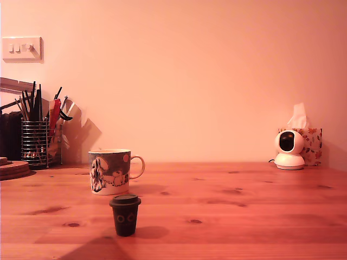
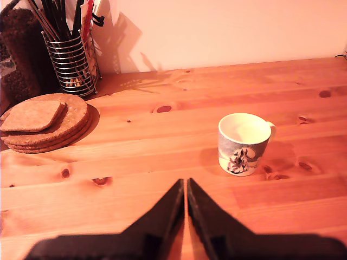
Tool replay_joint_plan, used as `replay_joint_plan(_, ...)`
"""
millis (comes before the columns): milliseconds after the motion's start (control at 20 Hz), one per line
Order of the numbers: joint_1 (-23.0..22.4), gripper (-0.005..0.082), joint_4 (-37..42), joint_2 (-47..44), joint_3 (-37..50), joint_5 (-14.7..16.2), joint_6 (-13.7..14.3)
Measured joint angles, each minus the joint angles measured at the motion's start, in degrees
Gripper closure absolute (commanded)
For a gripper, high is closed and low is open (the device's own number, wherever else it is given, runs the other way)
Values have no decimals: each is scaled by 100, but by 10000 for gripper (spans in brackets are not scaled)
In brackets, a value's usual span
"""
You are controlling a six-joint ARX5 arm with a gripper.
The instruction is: Pick up the coffee capsules on the table and drop them inside the coffee cup
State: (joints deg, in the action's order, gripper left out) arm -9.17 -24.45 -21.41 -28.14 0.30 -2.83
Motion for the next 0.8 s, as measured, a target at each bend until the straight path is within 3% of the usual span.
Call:
replay_joint_plan(150, 11, 792, -299, 0, -20, 369, 0)
replay_joint_plan(600, 11, 792, -227, 0, -20, 459, 0)
replay_joint_plan(700, 11, 792, -74, 0, -20, 909, 116)
replay_joint_plan(800, 11, 792, -26, 0, -20, 1475, 433)
